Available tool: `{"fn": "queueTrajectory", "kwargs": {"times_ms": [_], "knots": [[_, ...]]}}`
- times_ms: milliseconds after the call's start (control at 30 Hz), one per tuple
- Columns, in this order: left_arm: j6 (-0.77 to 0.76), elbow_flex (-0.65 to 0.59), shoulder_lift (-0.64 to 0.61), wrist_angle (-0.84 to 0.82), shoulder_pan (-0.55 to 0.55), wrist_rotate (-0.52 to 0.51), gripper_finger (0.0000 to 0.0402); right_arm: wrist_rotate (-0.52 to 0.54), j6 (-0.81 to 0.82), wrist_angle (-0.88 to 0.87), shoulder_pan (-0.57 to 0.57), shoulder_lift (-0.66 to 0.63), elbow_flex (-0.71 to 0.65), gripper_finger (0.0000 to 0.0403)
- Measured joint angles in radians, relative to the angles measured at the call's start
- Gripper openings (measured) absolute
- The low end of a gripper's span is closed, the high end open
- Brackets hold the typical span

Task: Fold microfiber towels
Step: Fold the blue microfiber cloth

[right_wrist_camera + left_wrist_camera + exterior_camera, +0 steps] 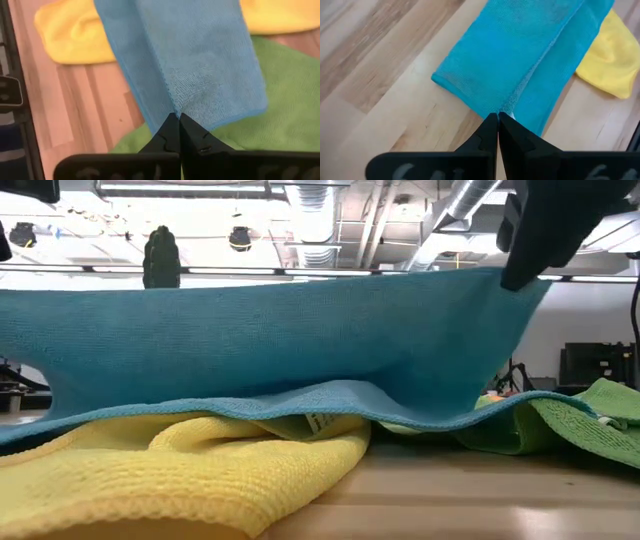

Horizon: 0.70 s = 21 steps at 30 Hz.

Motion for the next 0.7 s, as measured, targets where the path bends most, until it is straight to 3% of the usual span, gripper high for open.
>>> {"fn": "queueTrajectory", "kwargs": {"times_ms": [700], "knots": [[0.082,0.0,0.0,0.066,0.0,0.033,0.0,-0.043,-0.03,0.055,0.007,0.082,-0.026,0.0036]]}}
